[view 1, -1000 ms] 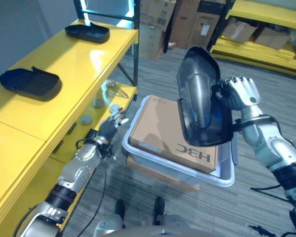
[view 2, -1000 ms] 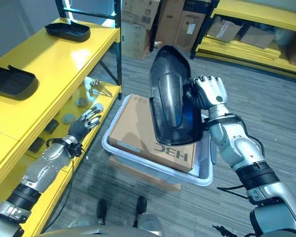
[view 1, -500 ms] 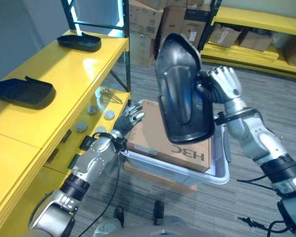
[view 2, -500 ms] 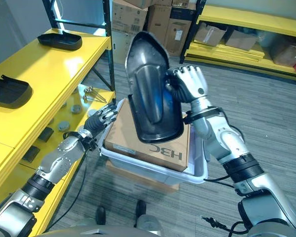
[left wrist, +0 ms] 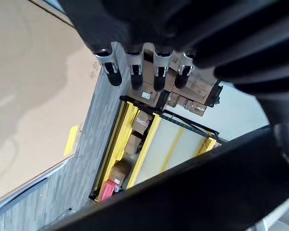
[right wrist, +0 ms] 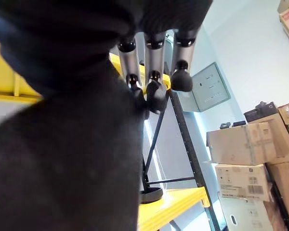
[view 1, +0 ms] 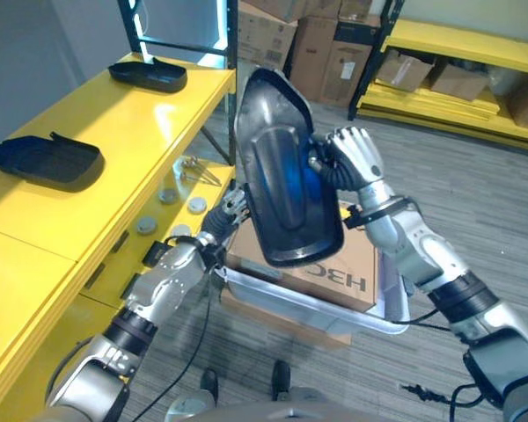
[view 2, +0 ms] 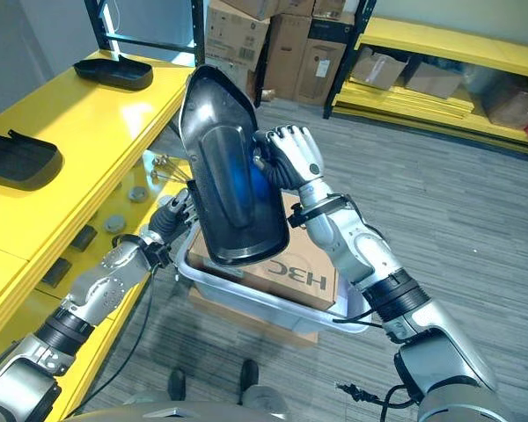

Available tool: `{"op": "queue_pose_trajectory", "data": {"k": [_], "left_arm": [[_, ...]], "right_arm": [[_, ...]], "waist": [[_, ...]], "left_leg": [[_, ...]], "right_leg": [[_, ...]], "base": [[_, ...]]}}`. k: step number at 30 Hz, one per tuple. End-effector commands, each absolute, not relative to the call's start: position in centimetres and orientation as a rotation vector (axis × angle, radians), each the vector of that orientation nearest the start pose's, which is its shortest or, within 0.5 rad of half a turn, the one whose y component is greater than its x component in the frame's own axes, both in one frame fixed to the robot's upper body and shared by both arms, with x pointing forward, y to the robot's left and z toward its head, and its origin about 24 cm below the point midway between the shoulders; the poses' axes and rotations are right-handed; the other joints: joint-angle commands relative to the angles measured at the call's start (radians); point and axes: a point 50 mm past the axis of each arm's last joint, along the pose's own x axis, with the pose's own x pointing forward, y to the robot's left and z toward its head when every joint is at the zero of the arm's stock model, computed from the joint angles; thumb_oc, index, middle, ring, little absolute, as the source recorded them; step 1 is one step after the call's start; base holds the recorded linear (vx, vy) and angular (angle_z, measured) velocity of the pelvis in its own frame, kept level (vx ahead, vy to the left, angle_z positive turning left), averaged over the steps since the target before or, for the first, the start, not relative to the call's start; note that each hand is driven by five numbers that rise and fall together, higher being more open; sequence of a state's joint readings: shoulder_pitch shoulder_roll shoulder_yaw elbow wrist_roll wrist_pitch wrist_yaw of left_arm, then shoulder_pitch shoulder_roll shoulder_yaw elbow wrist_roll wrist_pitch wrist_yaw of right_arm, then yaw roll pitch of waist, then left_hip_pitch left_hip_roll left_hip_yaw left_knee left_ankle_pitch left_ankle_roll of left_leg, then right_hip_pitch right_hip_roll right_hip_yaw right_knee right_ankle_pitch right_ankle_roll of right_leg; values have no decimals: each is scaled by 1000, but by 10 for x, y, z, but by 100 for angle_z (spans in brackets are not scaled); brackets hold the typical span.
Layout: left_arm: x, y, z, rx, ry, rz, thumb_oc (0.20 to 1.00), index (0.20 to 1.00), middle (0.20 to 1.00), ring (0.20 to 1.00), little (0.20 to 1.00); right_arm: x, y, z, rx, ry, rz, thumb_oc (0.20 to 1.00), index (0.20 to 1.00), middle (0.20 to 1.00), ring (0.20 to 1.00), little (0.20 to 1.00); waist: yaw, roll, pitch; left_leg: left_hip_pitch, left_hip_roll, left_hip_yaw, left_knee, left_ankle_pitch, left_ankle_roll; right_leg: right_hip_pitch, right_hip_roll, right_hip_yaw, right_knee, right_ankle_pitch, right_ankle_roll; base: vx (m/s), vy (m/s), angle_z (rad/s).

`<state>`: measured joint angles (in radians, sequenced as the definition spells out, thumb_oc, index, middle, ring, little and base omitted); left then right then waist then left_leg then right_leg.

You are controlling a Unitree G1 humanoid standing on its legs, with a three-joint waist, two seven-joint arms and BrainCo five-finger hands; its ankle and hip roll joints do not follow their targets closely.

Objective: Move parts from the plastic box to the shelf.

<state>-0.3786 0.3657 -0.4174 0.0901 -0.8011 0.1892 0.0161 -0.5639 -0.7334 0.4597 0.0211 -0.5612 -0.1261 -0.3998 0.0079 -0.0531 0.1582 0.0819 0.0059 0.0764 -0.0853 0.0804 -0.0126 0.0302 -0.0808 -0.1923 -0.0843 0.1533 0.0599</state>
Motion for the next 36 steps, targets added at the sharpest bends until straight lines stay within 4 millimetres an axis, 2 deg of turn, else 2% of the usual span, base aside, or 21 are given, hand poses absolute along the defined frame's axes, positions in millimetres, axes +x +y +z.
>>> {"op": "queue_pose_trajectory", "data": {"k": [1,2,6,10,11,13,20,24,28,32,36], "left_arm": [[315,51,124,-203,-19,-646,956,956,956,956,956],[314,49,127,-228,-41,-654,1000,1000,1000,1000,1000],[309,42,132,-337,-55,-674,1000,1000,1000,1000,1000],[307,44,134,-356,-74,-686,1000,1000,1000,1000,1000],[308,44,134,-343,-83,-687,887,887,887,887,887],[307,43,134,-367,-71,-696,1000,1000,1000,1000,1000],[307,47,133,-332,-79,-712,1000,1000,1000,1000,1000],[310,53,141,-218,-128,-725,1000,1000,1000,1000,1000],[319,59,164,-91,-209,-708,1000,1000,1000,1000,1000],[326,65,181,-35,-262,-690,1000,1000,1000,1000,1000],[327,60,188,-73,-259,-720,1000,1000,1000,1000,1000]], "right_arm": [[277,-77,217,-981,-1174,300,200,200,200,200,200],[276,-73,213,-954,-1158,318,200,200,200,200,200],[278,-71,202,-935,-1112,289,200,200,200,200,200],[280,-72,196,-934,-1080,274,200,200,200,200,200],[281,-74,195,-938,-1075,267,200,200,200,200,200],[281,-77,195,-945,-1066,249,200,200,200,200,200],[289,-92,193,-1013,-1035,164,200,200,200,200,200],[294,-111,203,-1105,-1056,68,200,200,200,200,200],[300,-134,243,-1150,-1117,-124,200,200,200,200,200],[301,-150,262,-1158,-1153,-231,200,200,200,200,200],[302,-154,268,-1166,-1170,-249,200,200,200,200,200]], "waist": [[10,1,-24],[10,1,-24],[8,4,-24],[4,4,-22],[2,5,-21],[1,5,-22],[-3,4,-25],[-12,3,-27],[-28,3,-29],[-42,6,-37],[-49,9,-41]], "left_leg": [[11,-3,4,-2,-111,16],[11,-2,5,-2,-110,17],[12,1,6,-2,-110,14],[9,4,11,-2,-108,13],[7,4,12,-2,-106,12],[6,3,12,-2,-106,11],[8,4,17,-2,-106,11],[11,5,24,-2,-105,11],[15,7,30,-2,-106,5],[20,10,36,-2,-108,2],[21,11,36,-2,-109,0]], "right_leg": [[92,-18,-31,-3,-130,58],[92,-18,-31,-3,-130,57],[91,-16,-26,-3,-128,56],[87,-15,-23,-3,-126,56],[85,-14,-23,-3,-125,55],[84,-13,-22,-3,-125,55],[85,-13,-20,-3,-123,57],[86,-12,-16,-3,-120,59],[86,-10,-6,-3,-117,62],[86,-9,2,-3,-118,63],[87,-8,5,-3,-121,62]], "base": [[0,0,0],[0,0,0],[0,0,0],[-5,0,-1],[-12,1,-3],[0,0,0],[0,0,0],[0,0,0],[0,0,0],[9,0,-3],[5,1,-2]]}}
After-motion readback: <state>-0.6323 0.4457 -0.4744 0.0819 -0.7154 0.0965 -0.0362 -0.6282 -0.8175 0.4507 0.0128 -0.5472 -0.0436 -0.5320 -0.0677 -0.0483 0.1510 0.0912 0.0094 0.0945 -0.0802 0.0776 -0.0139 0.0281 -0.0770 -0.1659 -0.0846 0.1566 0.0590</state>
